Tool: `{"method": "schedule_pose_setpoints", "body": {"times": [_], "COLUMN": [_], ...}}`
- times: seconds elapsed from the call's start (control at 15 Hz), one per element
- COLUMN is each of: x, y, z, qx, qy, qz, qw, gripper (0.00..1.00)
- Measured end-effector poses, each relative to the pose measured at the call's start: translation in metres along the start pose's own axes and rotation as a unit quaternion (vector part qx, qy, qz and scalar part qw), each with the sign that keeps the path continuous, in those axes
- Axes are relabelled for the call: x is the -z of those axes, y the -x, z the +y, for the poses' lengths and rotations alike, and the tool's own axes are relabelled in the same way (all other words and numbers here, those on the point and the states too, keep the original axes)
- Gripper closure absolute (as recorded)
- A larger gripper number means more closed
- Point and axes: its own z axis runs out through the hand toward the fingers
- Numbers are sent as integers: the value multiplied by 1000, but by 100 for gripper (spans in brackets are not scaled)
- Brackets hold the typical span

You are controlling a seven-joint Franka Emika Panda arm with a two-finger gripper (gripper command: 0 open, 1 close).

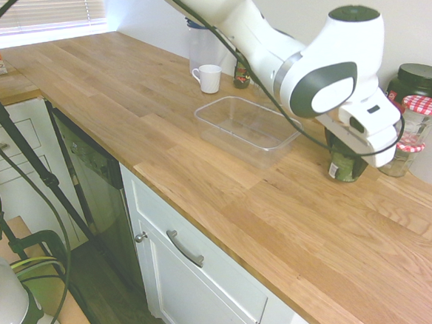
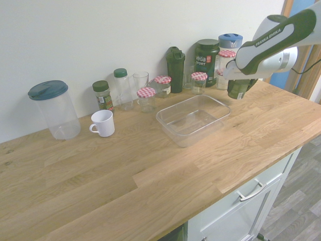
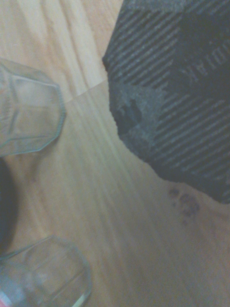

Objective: Put the cereal into the container

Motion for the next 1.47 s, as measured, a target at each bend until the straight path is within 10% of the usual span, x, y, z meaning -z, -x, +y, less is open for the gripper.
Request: {"method": "schedule_pose_setpoints", "body": {"times": [0.6,1.47], "x": [120,30], "y": [131,252], "z": [-44,-73], "qx": [86,136], "qy": [-31,16], "qz": [14,-20], "qw": [996,990], "gripper": [100,100]}}
